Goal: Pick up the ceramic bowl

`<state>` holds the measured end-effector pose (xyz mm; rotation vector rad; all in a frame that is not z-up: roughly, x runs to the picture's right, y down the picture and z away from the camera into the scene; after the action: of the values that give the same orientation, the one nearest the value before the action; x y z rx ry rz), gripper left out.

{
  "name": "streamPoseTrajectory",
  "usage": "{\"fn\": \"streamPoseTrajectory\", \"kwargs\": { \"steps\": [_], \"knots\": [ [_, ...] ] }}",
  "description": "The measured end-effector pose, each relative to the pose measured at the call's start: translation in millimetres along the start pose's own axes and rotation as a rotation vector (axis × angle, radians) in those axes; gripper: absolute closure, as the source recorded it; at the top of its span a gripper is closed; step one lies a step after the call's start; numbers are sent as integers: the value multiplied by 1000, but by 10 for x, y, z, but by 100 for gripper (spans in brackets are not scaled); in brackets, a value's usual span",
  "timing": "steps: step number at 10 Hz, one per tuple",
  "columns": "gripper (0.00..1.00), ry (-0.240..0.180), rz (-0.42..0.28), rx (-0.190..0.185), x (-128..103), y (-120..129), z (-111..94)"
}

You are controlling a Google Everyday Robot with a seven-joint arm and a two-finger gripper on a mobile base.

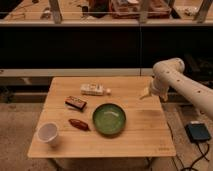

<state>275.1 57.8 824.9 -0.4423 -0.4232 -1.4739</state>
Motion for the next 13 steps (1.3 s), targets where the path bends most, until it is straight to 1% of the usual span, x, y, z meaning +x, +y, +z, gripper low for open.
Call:
{"fn": "streamPoseTrajectory", "kwargs": {
  "steps": [1, 2, 3, 4, 5, 7, 8, 9, 10, 12, 13],
  "knots": [
    [20, -1, -44, -1, -49, -141, 29],
    [20, -5, -93, 6, -103, -364, 65],
    [20, -4, -130, 12, -136, -505, 86],
    [20, -3, -173, 13, -171, -584, 117],
    [20, 4, -245, 22, -204, -665, 157],
    [20, 16, -274, 41, -237, -667, 167],
    [20, 22, -284, 61, -276, -693, 167],
    [20, 32, -323, 89, -325, -815, 186],
    [20, 44, -379, 116, -367, -968, 207],
    [20, 62, -467, 149, -415, -1071, 222],
    [20, 59, -477, 163, -428, -1073, 256]
  ]
}}
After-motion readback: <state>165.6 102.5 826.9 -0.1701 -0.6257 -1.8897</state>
